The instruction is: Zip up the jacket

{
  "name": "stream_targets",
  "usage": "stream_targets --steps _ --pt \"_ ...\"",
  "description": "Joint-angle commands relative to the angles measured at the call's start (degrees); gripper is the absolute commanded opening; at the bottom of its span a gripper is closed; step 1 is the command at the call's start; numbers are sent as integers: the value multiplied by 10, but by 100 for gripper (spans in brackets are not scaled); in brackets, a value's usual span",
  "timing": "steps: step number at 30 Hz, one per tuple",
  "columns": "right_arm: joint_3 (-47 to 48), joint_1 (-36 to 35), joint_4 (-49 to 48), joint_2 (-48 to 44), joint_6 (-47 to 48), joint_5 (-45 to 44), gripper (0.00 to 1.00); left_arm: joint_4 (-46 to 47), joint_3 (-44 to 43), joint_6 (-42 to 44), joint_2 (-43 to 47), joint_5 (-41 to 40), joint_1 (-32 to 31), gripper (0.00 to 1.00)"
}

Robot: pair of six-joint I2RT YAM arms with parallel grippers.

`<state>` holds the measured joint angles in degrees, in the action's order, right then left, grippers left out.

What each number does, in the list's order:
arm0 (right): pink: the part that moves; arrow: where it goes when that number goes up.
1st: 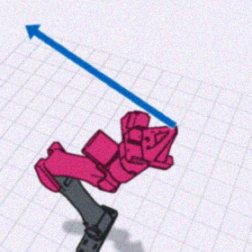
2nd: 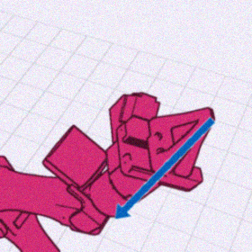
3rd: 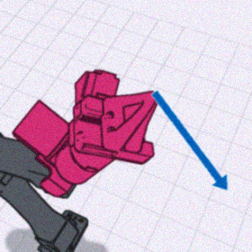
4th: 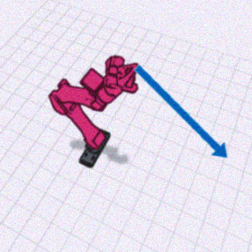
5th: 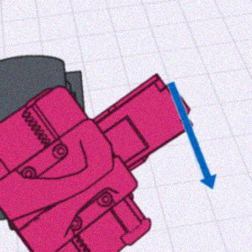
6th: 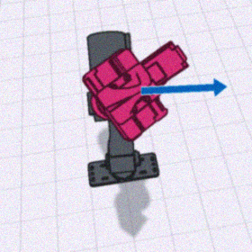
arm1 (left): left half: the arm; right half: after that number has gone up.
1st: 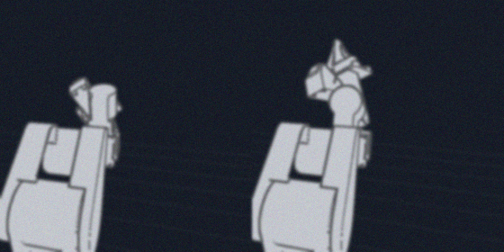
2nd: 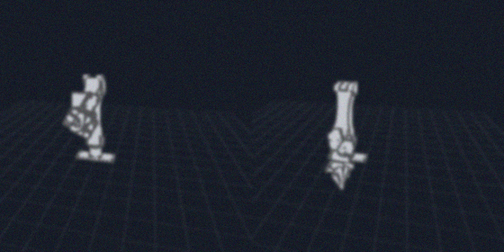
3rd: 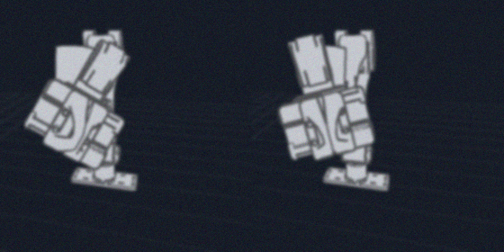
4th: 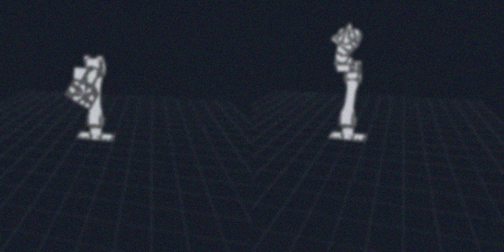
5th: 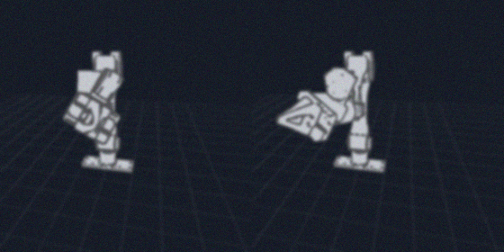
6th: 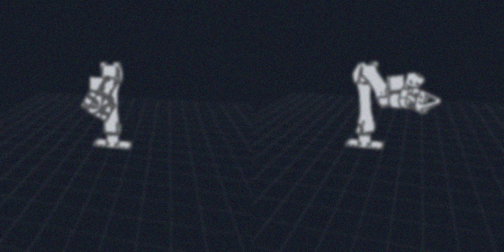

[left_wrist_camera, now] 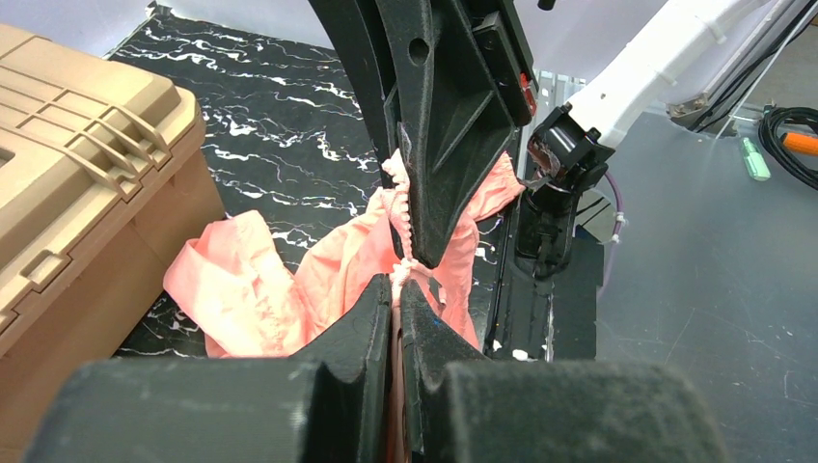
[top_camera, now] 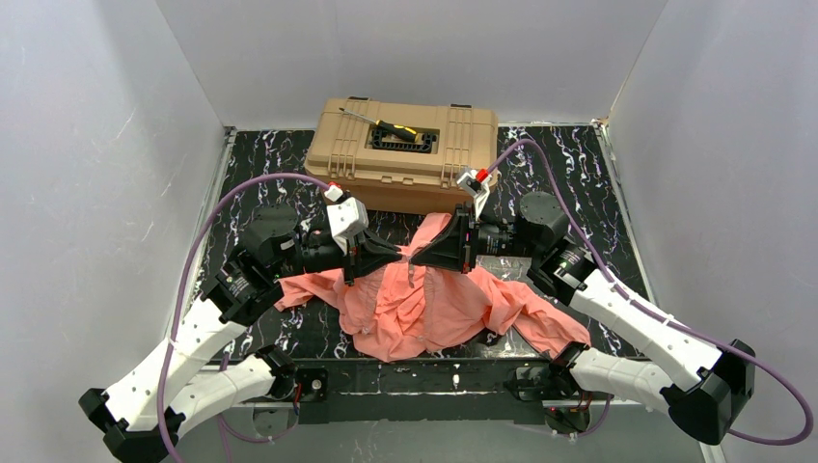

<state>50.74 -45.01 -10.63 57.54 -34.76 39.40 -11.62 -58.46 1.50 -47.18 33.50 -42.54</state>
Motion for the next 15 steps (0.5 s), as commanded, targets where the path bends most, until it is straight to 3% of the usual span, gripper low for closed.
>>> stream_targets --steps 1,15 --pt "21 2 -28 -1 -2 6 1 -2 -18 4 1 13 2 0" --pt "28 2 -27 -4 1 1 1 -3 -25 4 -7 14 2 0"
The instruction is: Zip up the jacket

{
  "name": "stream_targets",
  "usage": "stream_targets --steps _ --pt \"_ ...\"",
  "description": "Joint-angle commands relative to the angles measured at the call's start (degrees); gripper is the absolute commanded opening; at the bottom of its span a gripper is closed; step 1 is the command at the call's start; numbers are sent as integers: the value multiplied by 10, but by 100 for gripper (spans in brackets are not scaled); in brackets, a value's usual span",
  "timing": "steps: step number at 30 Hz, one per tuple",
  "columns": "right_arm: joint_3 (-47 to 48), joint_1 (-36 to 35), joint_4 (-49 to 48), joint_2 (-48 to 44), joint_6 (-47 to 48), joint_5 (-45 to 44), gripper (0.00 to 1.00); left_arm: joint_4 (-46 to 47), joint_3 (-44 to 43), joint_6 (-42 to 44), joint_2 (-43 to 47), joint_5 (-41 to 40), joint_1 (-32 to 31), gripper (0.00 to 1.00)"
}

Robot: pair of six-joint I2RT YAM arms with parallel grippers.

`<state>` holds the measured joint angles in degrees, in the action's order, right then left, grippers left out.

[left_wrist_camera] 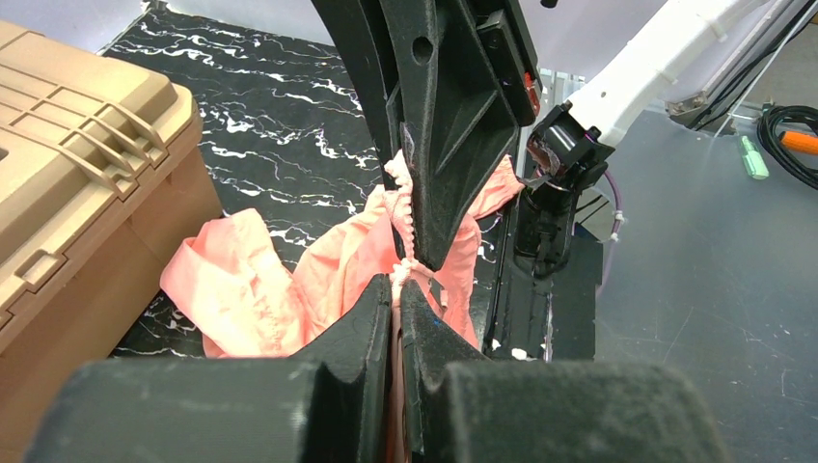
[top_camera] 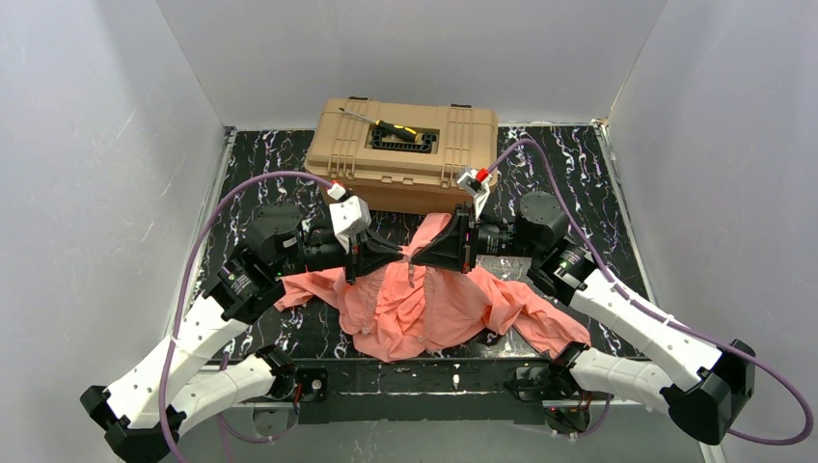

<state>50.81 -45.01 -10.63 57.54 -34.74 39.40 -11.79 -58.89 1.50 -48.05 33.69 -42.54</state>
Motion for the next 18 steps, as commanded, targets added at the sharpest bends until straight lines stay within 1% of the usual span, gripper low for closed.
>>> stream_targets --steps 1,6,10,18 --pt "28 2 -25 -5 2 1 1 -2 -20 4 1 12 2 0" --pt "17 2 -12 -20 9 -13 1 -2 -24 10 4 -2 2 0" --pt "11 2 -5 -23 6 -15 1 -1 -24 19 13 -42 2 0" --pt "18 2 -10 -5 2 1 1 2 -17 16 16 -30 2 0"
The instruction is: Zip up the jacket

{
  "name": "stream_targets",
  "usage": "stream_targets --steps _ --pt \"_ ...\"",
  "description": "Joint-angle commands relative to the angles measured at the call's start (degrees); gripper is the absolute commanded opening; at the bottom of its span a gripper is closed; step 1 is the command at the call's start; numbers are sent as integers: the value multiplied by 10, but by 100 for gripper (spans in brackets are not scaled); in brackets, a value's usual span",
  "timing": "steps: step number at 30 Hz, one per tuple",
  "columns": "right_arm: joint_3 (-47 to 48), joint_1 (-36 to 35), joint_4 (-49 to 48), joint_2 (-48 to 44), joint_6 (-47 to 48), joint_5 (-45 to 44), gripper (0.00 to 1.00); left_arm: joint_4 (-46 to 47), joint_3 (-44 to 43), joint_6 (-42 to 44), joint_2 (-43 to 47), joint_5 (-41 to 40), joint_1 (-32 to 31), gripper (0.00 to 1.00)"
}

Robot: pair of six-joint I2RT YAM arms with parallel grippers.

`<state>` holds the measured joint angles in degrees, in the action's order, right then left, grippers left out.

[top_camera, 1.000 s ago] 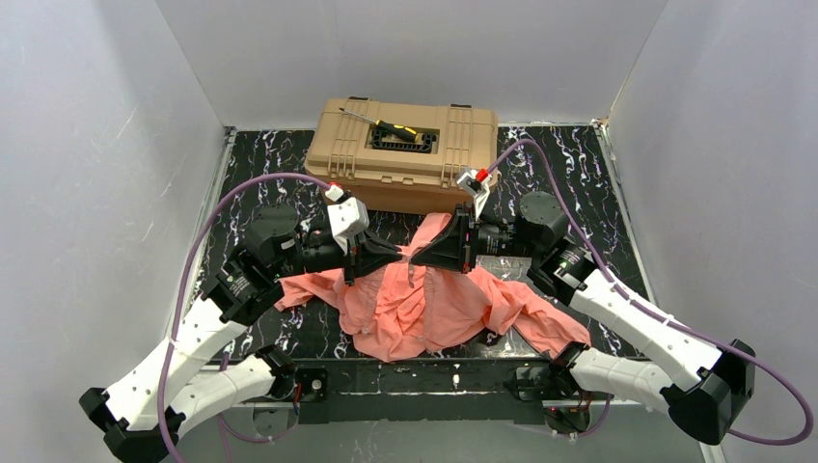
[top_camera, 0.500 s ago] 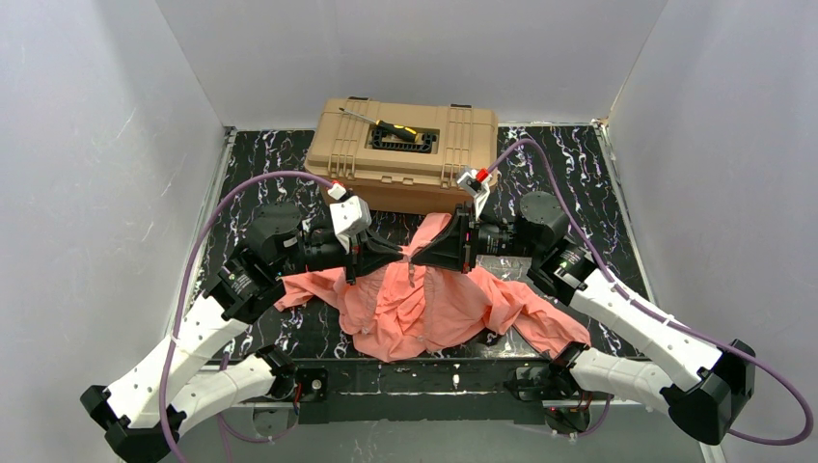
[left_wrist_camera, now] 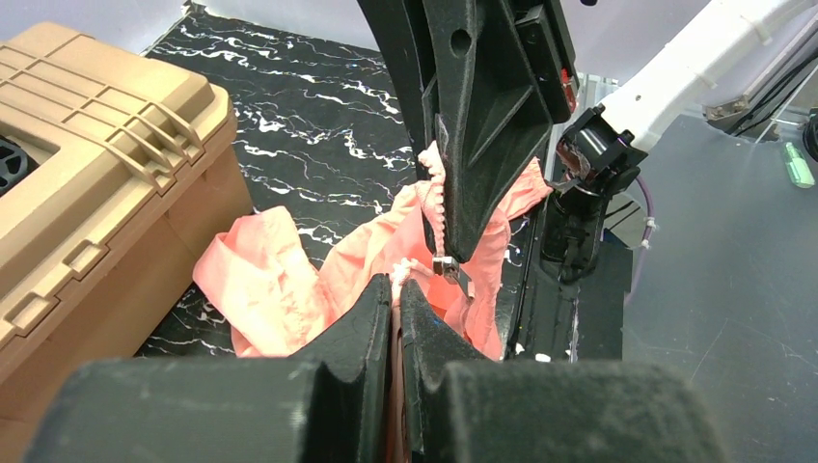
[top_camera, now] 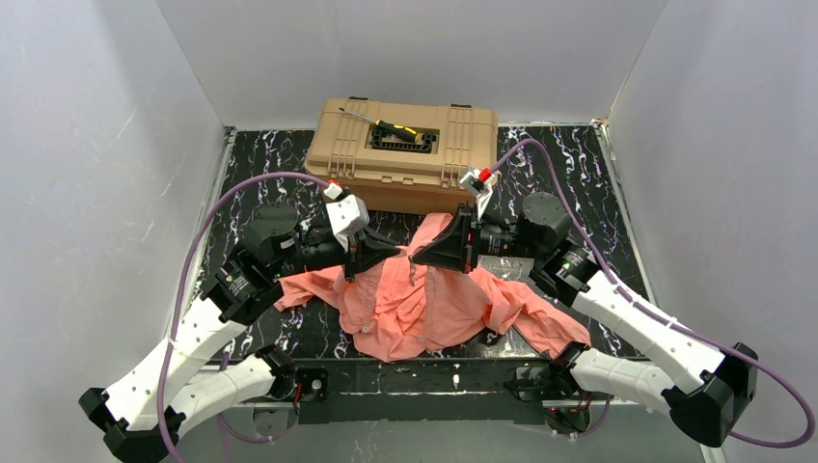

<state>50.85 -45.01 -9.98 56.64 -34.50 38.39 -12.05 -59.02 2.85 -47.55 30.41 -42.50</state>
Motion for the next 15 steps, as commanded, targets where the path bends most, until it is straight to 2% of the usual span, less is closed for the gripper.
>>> stream_targets --steps 1,15 --pt "18 3 -19 7 -1 13 1 5 -14 2 11 6 2 0" --pt "24 2 -19 -2 1 -2 1 -1 -14 3 5 36 2 0"
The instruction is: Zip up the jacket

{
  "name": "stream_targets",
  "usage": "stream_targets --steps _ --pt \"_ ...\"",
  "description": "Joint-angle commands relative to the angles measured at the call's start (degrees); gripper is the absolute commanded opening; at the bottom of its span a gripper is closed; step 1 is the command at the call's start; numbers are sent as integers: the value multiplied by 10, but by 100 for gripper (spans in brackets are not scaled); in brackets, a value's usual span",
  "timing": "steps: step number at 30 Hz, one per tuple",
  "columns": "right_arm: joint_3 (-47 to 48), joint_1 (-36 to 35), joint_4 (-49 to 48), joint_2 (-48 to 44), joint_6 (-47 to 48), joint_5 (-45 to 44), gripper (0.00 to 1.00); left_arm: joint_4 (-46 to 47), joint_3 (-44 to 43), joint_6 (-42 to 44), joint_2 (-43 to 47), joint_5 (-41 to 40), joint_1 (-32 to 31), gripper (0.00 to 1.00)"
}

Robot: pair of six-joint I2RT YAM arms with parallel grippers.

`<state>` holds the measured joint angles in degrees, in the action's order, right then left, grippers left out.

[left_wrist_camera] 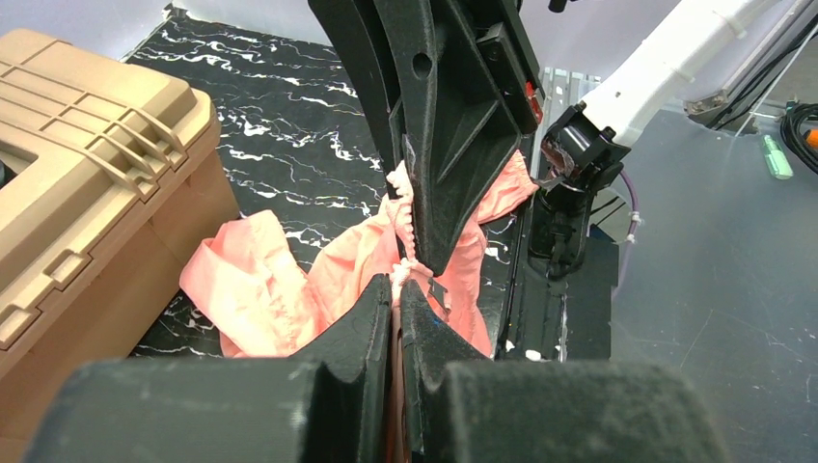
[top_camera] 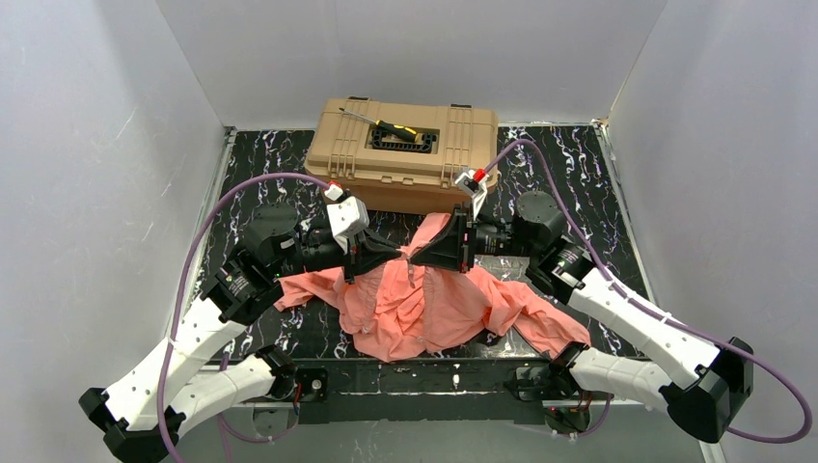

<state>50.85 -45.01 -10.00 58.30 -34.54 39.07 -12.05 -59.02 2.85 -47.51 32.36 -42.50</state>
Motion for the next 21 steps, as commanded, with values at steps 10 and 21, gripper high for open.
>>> stream_targets --steps 10,21 --pt "23 2 -25 -20 1 -2 1 0 -15 4 3 23 2 0" --pt "28 2 -29 -23 1 -4 1 0 -16 4 0 30 2 0"
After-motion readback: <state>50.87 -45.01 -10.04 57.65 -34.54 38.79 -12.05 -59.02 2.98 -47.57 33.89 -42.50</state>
